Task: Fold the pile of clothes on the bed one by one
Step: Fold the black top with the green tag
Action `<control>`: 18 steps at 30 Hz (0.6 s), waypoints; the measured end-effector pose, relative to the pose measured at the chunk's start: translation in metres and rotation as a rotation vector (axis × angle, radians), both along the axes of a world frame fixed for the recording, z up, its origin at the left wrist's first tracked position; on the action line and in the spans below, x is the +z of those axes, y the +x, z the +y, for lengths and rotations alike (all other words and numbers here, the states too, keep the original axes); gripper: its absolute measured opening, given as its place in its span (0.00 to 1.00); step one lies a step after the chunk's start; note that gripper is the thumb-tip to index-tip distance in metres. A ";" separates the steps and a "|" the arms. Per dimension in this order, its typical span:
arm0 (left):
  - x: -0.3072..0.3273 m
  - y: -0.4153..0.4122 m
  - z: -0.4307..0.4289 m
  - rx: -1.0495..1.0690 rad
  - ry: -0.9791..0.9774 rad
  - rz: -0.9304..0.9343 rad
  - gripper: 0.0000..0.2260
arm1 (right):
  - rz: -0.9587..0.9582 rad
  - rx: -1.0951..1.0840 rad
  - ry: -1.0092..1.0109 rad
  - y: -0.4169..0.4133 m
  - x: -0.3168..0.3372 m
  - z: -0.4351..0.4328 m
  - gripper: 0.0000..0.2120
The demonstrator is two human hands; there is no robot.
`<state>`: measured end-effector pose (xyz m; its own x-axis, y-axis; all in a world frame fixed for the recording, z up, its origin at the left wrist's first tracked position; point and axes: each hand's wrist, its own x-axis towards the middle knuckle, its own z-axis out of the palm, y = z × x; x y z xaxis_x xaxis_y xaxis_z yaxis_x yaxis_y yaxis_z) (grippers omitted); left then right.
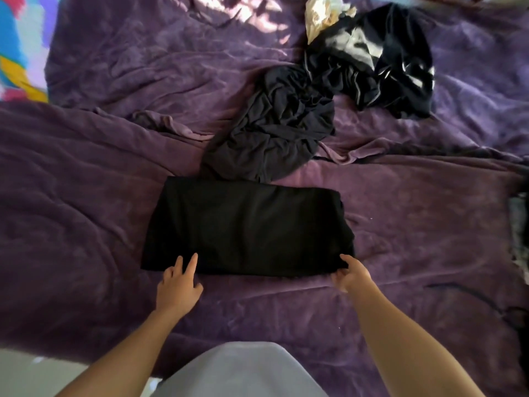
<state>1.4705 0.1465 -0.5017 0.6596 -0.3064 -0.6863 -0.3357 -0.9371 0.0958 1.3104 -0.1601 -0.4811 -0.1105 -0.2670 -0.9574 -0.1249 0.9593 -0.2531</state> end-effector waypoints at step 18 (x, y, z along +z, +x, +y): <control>0.025 0.043 0.021 0.620 -0.686 0.207 0.17 | -0.148 1.074 -1.109 0.154 0.099 0.168 0.05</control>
<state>1.5132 0.1670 -0.4770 0.7256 -0.3217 -0.6083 0.2888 -0.6601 0.6935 1.4645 0.0076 -0.3820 0.6653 -0.7141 -0.2178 -0.5185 -0.2320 -0.8230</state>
